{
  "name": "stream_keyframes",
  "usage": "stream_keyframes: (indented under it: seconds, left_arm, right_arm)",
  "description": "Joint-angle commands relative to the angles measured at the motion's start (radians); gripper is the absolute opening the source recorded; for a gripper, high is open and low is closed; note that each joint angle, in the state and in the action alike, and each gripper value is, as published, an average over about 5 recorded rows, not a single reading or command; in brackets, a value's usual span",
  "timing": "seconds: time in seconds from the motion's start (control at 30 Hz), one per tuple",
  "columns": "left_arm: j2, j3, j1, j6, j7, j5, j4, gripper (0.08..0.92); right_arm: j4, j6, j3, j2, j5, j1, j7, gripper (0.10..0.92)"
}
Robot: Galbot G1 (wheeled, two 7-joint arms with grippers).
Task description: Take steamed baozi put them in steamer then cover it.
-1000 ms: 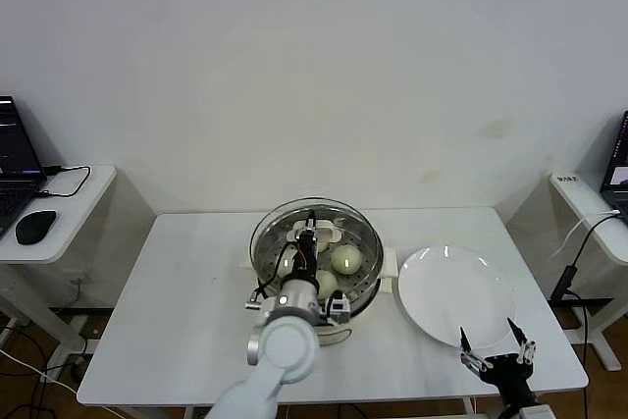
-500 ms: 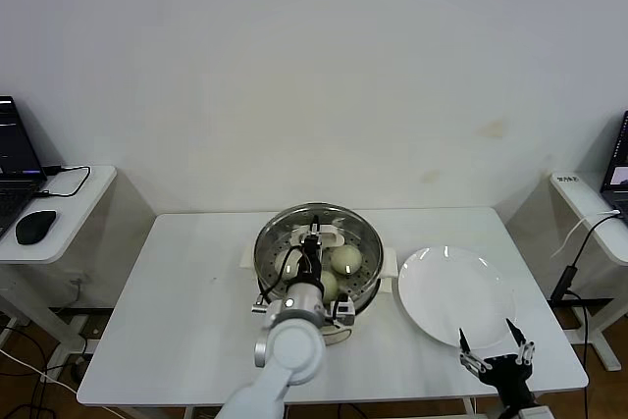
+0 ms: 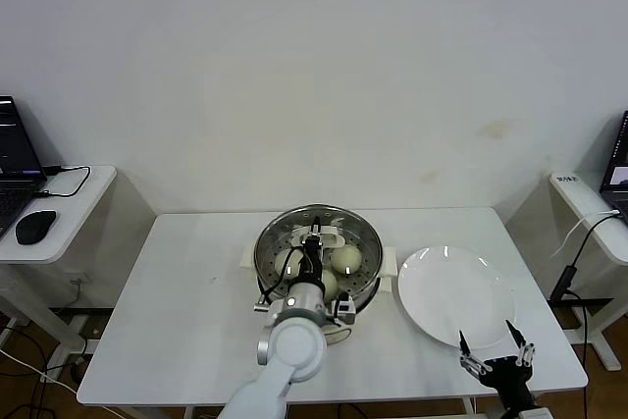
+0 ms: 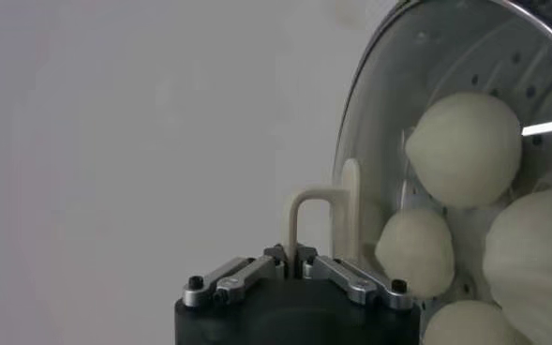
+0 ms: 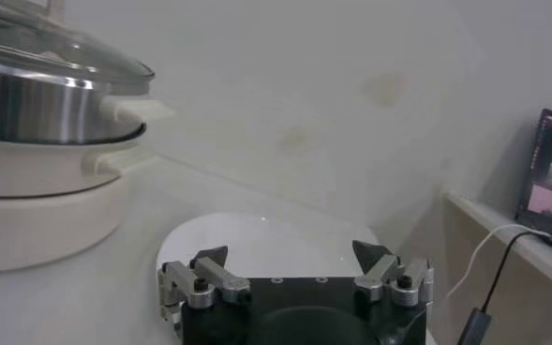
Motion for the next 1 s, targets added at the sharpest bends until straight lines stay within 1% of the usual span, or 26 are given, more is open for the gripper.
stream_keyframes:
  seconds: [0.03, 0.37, 0.47, 0.6, 0.7, 0.9, 1.0]
  left_arm:
    - [-0.004, 0.000, 0.010, 0.001, 0.002, -0.008, 0.001, 0.133]
    - [-0.008, 0.000, 0.028, 0.001, -0.004, -0.032, -0.019, 0.133]
    - [-0.007, 0.000, 0.033, 0.002, -0.008, -0.039, -0.037, 0.164]
    - [0.006, -0.003, 0.051, 0.002, -0.010, -0.051, -0.082, 0.267]
    - [0.029, -0.008, 0.087, -0.001, -0.020, -0.074, -0.138, 0.354]
    - [0.101, -0.034, 0.194, -0.018, -0.063, -0.202, -0.310, 0.527]
    - [0.146, -0.077, 0.264, -0.032, -0.100, -0.312, -0.420, 0.614]
  right_arm:
    - [-0.001, 0.002, 0.000, -0.002, -0.001, 0.000, -0.001, 0.823]
    - [-0.001, 0.003, -0.006, -0.002, -0.005, -0.001, -0.004, 0.823]
    - [-0.001, 0.003, -0.007, -0.002, -0.007, -0.001, -0.004, 0.823]
    - [0.000, 0.003, -0.007, -0.001, -0.008, -0.002, -0.004, 0.823]
    - [0.000, 0.004, -0.007, -0.001, -0.008, -0.003, -0.004, 0.823]
    - [-0.006, 0.011, -0.007, -0.004, -0.007, -0.009, -0.002, 0.823]
    - [-0.010, 0.017, -0.007, -0.009, -0.002, -0.014, 0.000, 0.823]
